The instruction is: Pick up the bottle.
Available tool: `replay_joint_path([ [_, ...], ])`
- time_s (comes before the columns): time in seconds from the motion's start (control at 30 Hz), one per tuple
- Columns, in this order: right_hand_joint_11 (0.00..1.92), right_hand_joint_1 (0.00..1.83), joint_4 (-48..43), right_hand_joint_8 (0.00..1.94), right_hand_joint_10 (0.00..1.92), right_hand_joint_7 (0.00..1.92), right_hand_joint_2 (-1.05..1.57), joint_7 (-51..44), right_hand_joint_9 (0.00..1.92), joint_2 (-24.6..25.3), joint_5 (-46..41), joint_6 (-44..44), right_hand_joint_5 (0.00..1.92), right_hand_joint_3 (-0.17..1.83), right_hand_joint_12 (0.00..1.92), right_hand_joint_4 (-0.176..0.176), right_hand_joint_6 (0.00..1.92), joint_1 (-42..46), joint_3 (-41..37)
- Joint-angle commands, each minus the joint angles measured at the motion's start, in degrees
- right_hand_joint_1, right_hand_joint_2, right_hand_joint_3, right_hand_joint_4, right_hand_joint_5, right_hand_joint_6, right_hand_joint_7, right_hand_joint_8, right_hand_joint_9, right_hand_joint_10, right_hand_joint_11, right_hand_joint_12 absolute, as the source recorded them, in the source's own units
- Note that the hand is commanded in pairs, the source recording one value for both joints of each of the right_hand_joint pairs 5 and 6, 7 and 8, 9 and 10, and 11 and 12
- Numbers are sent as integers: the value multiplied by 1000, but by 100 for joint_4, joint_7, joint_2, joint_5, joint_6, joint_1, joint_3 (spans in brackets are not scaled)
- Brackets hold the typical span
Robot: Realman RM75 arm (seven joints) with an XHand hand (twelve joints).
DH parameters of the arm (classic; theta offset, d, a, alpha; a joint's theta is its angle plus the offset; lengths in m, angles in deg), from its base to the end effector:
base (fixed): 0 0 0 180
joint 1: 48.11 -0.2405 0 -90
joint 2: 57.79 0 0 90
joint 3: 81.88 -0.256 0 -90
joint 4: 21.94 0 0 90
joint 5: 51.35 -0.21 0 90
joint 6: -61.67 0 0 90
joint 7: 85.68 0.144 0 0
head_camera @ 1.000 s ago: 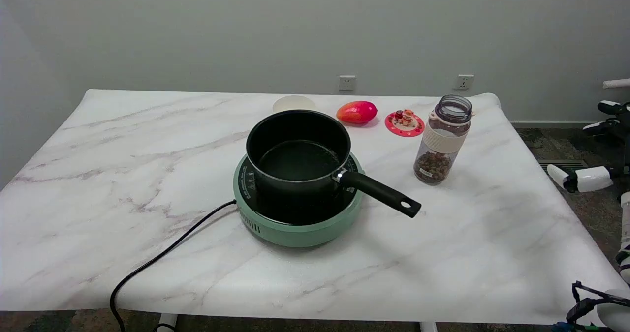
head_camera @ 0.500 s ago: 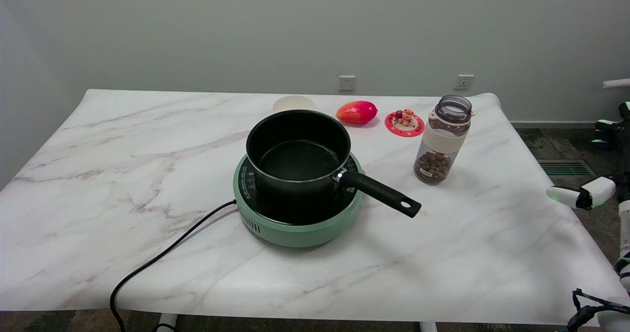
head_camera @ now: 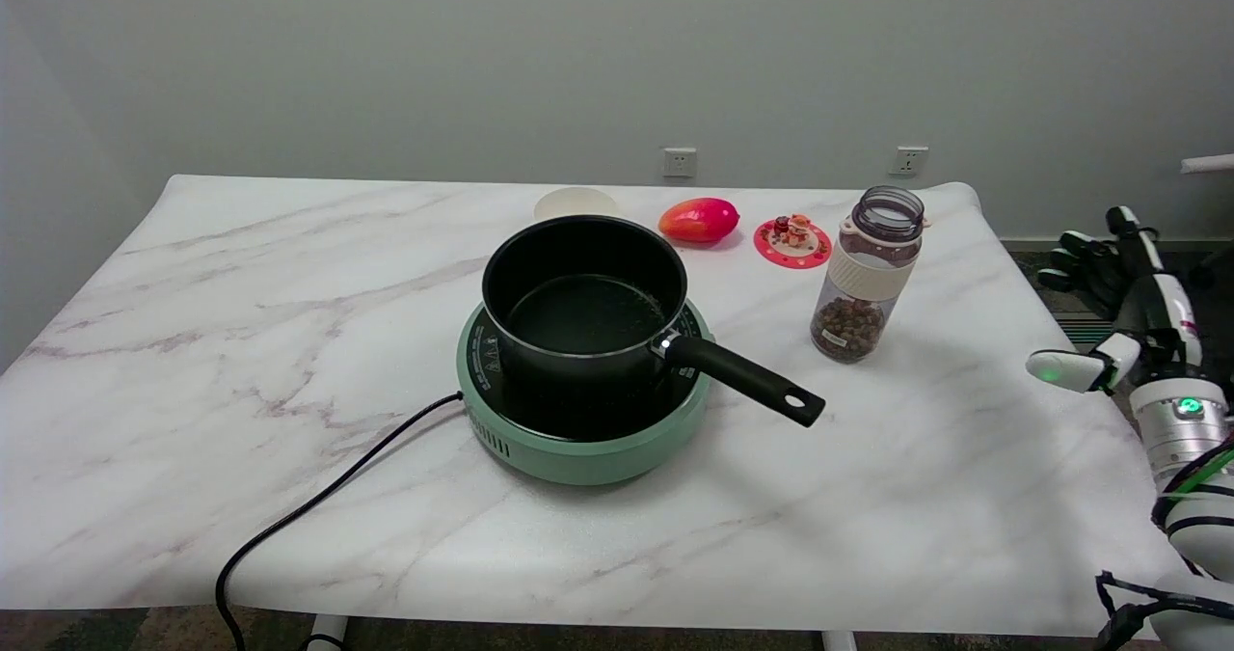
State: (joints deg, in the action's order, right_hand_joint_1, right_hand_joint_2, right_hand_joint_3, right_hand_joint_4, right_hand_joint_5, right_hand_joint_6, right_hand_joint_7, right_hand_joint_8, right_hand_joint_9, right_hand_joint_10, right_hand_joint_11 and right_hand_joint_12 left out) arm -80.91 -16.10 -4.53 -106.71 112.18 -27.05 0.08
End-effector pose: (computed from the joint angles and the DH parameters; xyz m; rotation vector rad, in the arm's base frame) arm -0.2929 -0.1823 0.5594 0.9493 -0.4529 1.2711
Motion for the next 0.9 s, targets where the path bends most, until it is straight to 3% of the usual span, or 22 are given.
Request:
replay_joint_path([
  [0.03, 582, 1229, 438, 356, 441, 356, -853, 3482, 441, -103, 1450, -128, 1, 964, 582, 0, 1, -302, 637],
  [0.37, 507, 1204, 1356, 323, 396, 323, -878, 3892, 396, -118, 1457, 299, 0, 945, 507, 0, 0, -1157, 1616],
  [0.9, 441, 1186, 1752, 299, 356, 299, -960, 3903, 356, -238, 2204, 157, 0, 934, 441, 0, 0, -1591, 1436],
])
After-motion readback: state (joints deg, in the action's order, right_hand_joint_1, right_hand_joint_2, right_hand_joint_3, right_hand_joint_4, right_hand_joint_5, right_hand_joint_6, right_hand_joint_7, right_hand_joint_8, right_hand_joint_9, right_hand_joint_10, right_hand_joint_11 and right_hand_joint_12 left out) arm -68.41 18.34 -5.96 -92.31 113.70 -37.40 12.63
